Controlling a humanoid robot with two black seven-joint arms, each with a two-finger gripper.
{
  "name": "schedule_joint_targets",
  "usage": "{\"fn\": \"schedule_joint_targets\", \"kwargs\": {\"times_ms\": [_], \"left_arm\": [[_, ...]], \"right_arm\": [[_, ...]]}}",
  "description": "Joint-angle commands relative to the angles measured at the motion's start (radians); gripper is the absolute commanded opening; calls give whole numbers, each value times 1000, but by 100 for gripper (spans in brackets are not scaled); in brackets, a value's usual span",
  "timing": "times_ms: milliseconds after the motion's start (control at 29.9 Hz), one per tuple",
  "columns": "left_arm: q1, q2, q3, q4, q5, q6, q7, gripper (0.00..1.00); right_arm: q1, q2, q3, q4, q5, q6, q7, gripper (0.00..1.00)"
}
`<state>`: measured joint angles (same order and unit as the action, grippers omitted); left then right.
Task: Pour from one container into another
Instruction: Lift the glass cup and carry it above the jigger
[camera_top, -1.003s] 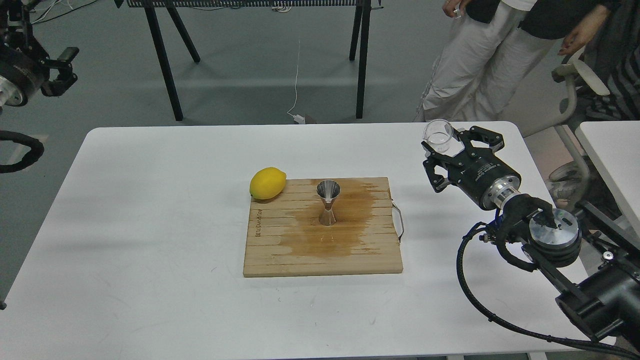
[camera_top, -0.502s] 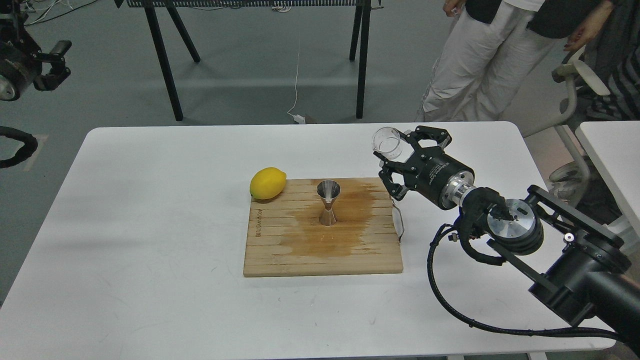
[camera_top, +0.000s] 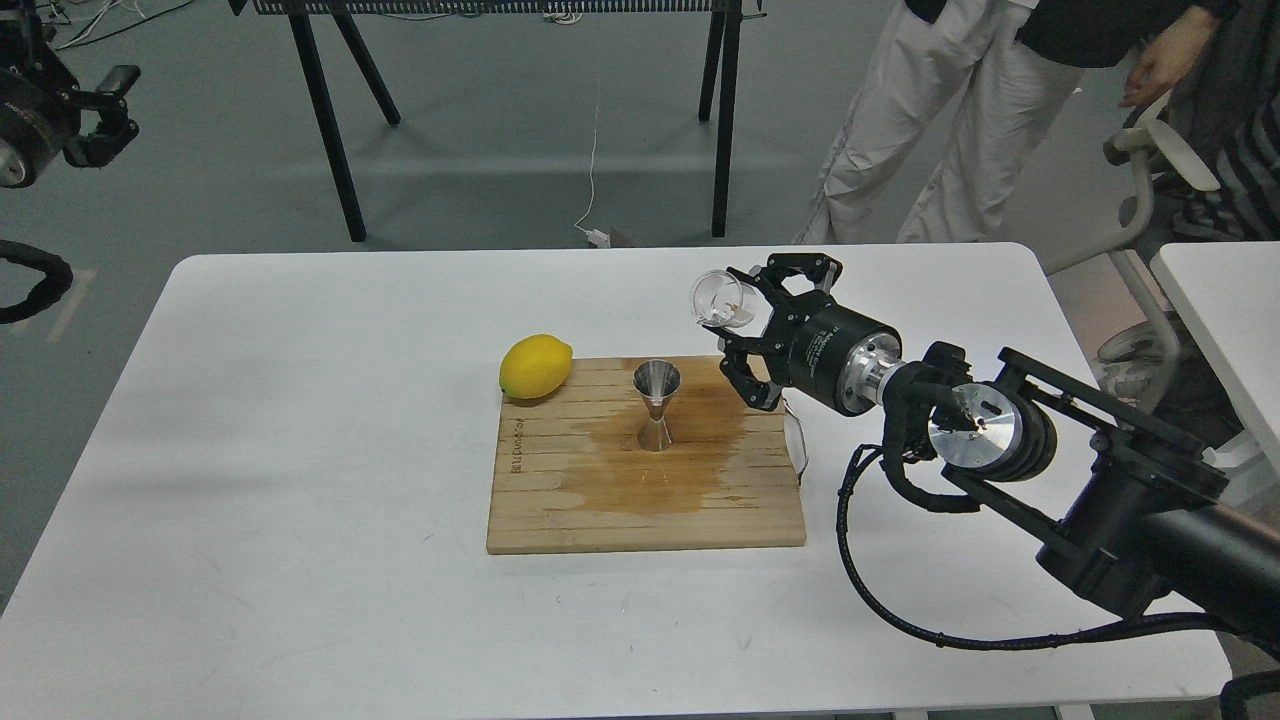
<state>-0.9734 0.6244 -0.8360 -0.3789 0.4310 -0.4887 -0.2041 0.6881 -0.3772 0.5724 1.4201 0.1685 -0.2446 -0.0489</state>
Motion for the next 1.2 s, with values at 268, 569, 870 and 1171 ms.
{"fn": "schedule_joint_targets", "kwargs": {"times_ms": [268, 569, 870, 1171], "left_arm": [[-1, 3, 0, 0, 0, 0, 0, 99], [-2, 3, 0, 0, 0, 0, 0, 99], [-7, 3, 0, 0, 0, 0, 0, 99], [-13, 5, 0, 0, 0, 0, 2, 99]], "right_arm": [[114, -3, -129, -7, -101, -18, -3, 20], [117, -2, -158, -7, -144, -36, -29, 20], [148, -5, -221, -4, -207, -48, -51, 20], [197, -2, -272, -13, -256, -48, -54, 20]]}}
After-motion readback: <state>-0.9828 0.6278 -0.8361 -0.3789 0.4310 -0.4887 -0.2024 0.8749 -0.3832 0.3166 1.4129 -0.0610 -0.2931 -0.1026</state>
